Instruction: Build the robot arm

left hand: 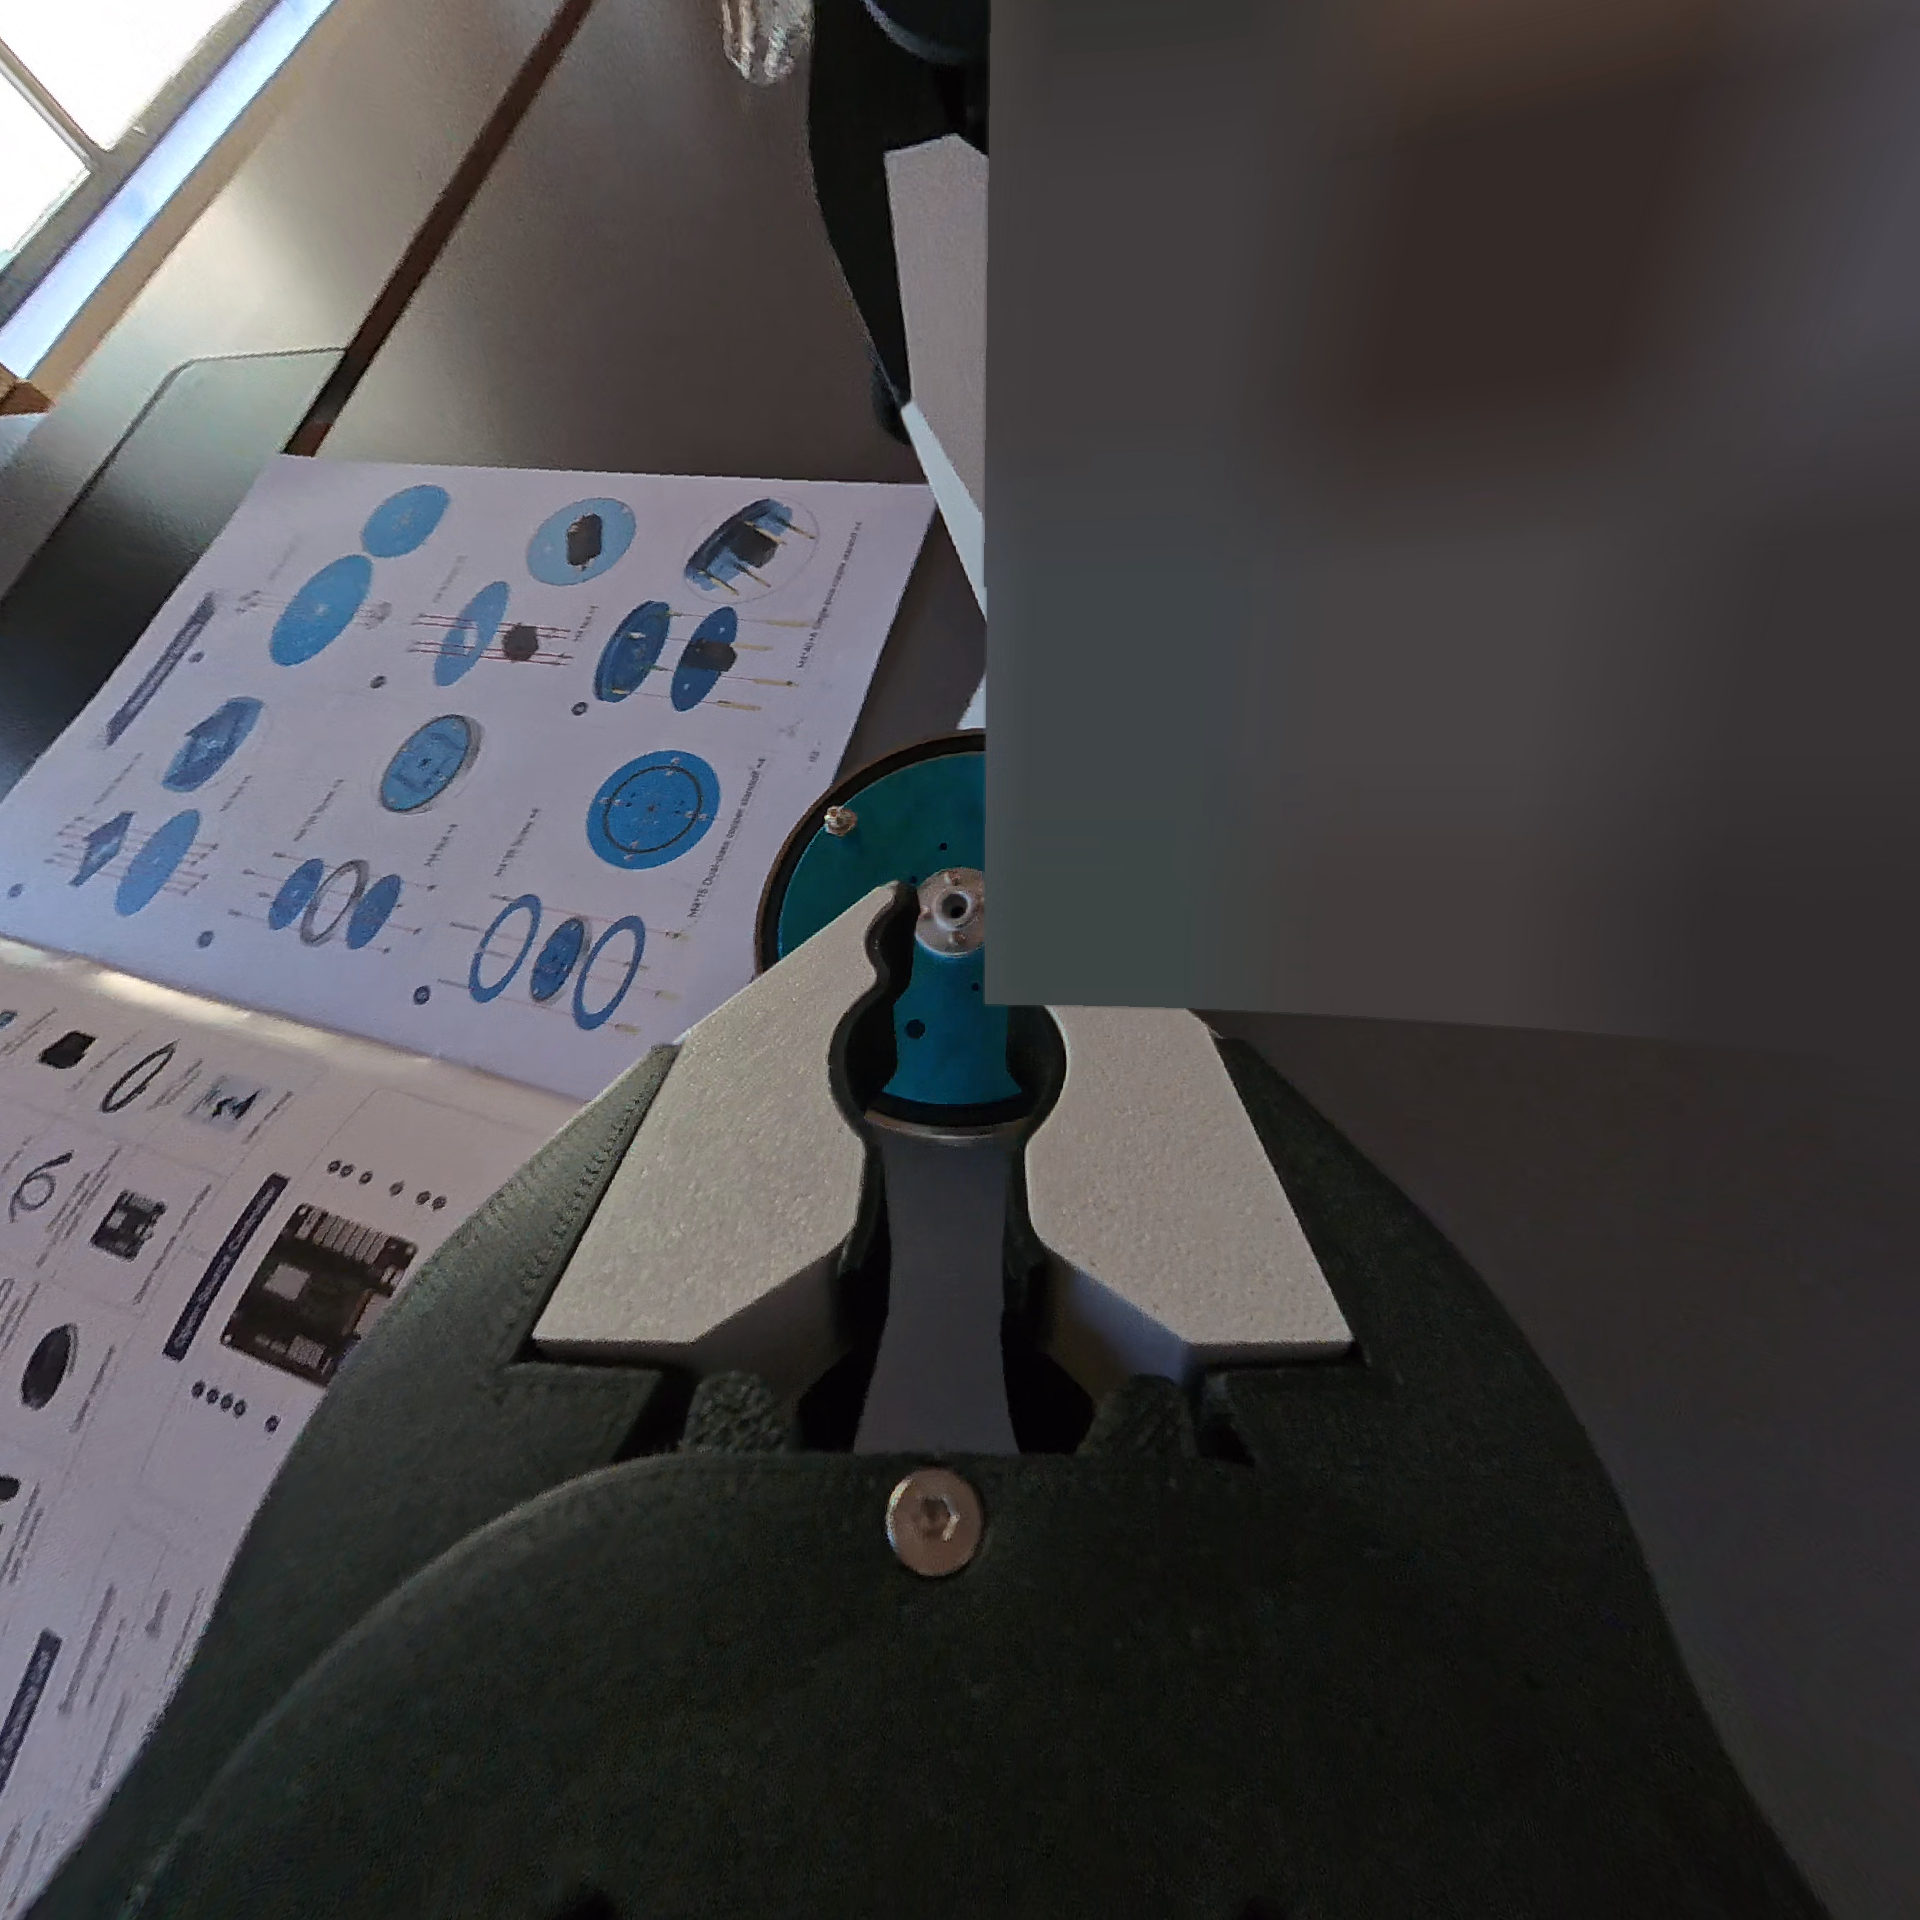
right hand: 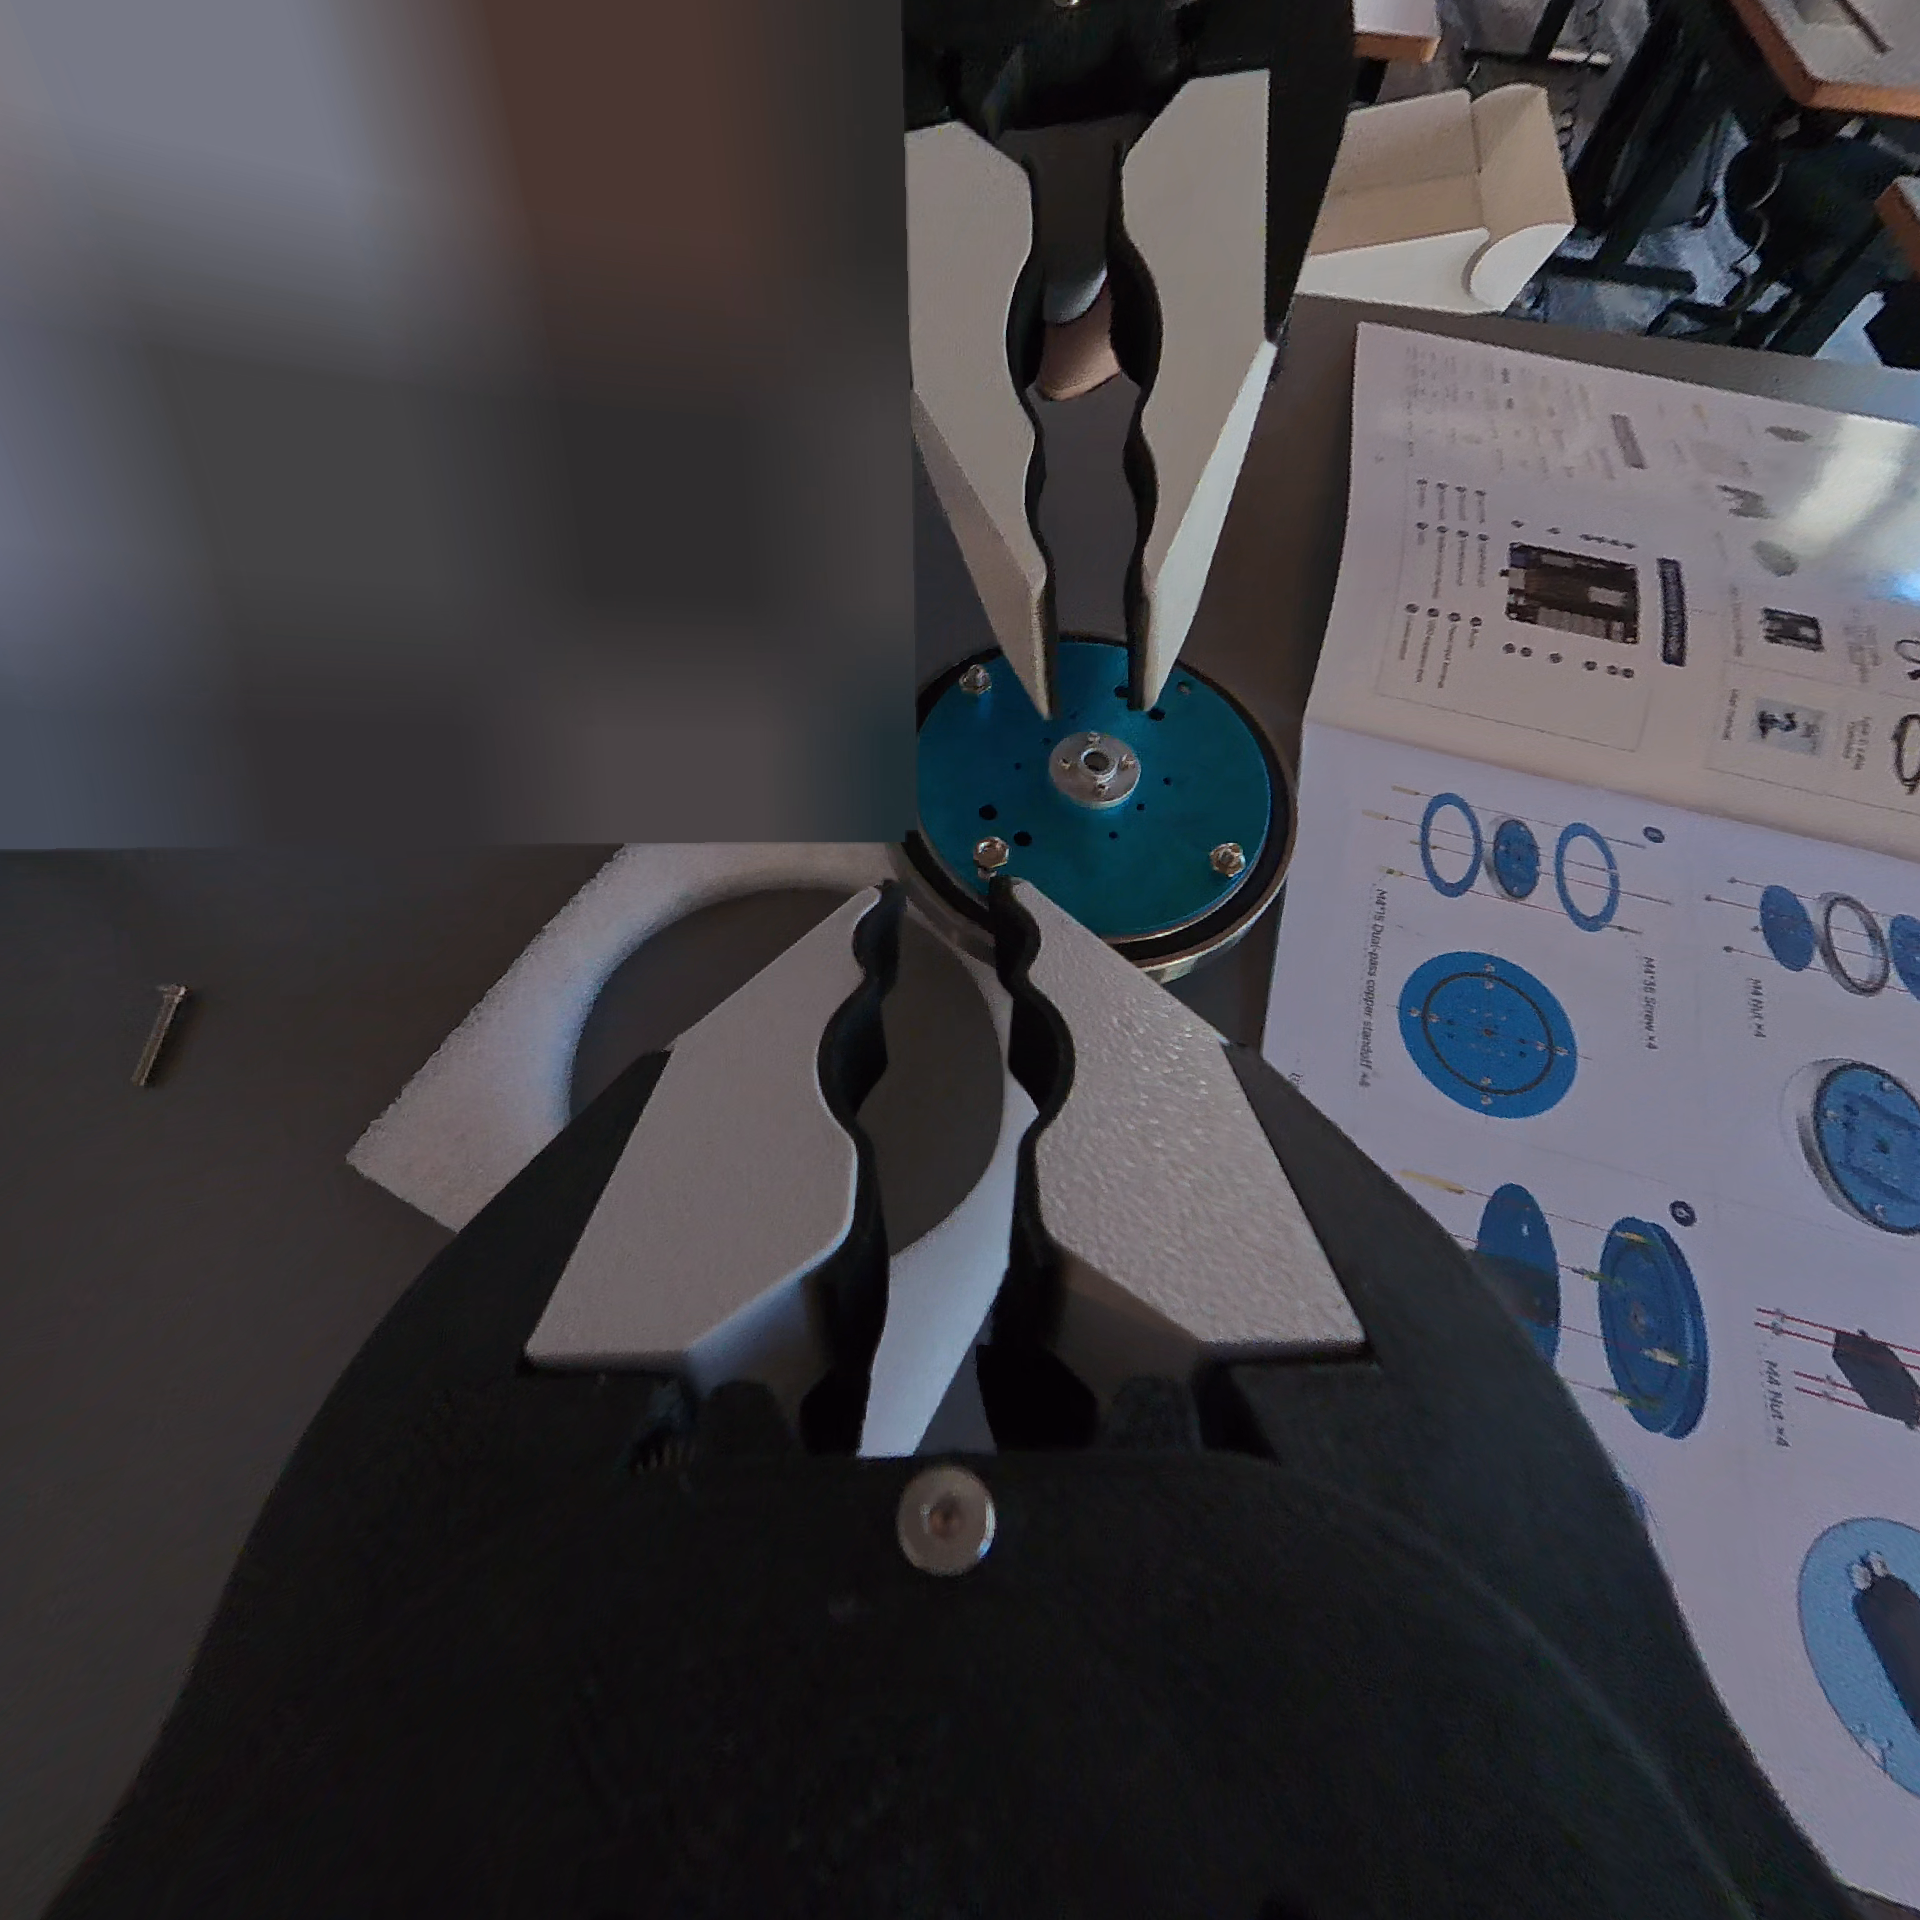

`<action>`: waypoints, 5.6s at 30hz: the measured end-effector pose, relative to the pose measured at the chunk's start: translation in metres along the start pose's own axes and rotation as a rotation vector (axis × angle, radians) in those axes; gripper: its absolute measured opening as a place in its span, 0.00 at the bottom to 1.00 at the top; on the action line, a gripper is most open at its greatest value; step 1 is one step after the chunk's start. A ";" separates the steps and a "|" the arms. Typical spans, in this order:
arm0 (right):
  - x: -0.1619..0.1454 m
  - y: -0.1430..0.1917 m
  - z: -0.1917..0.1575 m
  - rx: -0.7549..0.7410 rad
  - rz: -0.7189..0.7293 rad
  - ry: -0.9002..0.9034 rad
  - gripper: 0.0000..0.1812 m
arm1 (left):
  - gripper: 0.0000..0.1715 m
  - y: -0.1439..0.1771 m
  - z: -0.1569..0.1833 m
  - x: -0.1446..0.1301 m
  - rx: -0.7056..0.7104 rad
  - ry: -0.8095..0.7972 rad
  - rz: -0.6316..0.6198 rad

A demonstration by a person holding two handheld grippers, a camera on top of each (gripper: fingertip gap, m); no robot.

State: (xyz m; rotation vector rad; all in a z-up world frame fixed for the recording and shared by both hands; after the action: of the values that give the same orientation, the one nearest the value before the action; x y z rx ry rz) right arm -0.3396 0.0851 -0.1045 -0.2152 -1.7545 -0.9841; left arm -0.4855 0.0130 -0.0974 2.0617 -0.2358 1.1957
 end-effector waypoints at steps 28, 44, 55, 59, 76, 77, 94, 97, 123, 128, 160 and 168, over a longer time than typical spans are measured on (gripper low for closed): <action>-0.002 -0.009 0.001 0.047 0.029 -0.022 0.20 | 0.07 0.000 -0.016 -0.011 0.129 0.035 0.052; 0.000 -0.003 -0.001 0.062 0.047 -0.032 0.13 | 0.07 -0.002 -0.021 -0.015 0.155 0.067 0.064; 0.001 -0.002 0.000 0.052 0.051 -0.029 0.13 | 0.06 -0.005 -0.021 -0.018 0.159 0.063 0.051; -0.001 -0.010 0.002 0.059 0.034 -0.040 0.23 | 0.06 -0.006 -0.022 -0.021 0.160 0.064 0.046; 0.001 0.000 0.001 0.047 0.065 -0.040 0.11 | 0.07 -0.003 -0.026 -0.017 0.189 0.084 0.090; 0.002 0.000 0.002 0.041 0.074 -0.046 0.13 | 0.06 -0.004 -0.026 -0.018 0.196 0.085 0.088; -0.001 -0.009 0.000 0.065 0.019 -0.060 0.16 | 0.07 -0.004 -0.028 -0.019 0.212 0.081 0.080; 0.002 -0.001 0.000 0.055 0.056 -0.047 0.09 | 0.07 -0.004 -0.028 -0.018 0.211 0.083 0.081; 0.001 -0.007 0.004 0.022 0.041 -0.048 0.21 | 0.07 -0.002 -0.027 -0.016 0.212 0.082 0.091; -0.001 -0.012 0.000 0.045 0.003 -0.034 0.17 | 0.07 -0.002 -0.027 -0.016 0.212 0.079 0.093; -0.002 -0.008 0.003 0.005 -0.013 0.013 0.03 | 0.07 -0.003 -0.027 -0.017 0.217 0.067 0.079; 0.020 0.003 0.016 -0.153 0.041 0.010 0.19 | 0.11 0.002 -0.041 -0.010 0.401 0.102 0.033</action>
State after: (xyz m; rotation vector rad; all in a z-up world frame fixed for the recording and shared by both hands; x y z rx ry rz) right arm -0.3577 0.0923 -0.0873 -0.3422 -1.6610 -1.0881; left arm -0.5197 0.0372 -0.0926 2.3320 0.0232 1.4570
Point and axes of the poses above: each gripper's, where its closed fingertips meet, y back along the fingers, x out of its top, z = x × y across the jaws, the point moved 8 cm from there along y, back along the fingers, and after that the axes turned 14 degrees about x, right-handed, at the moved point
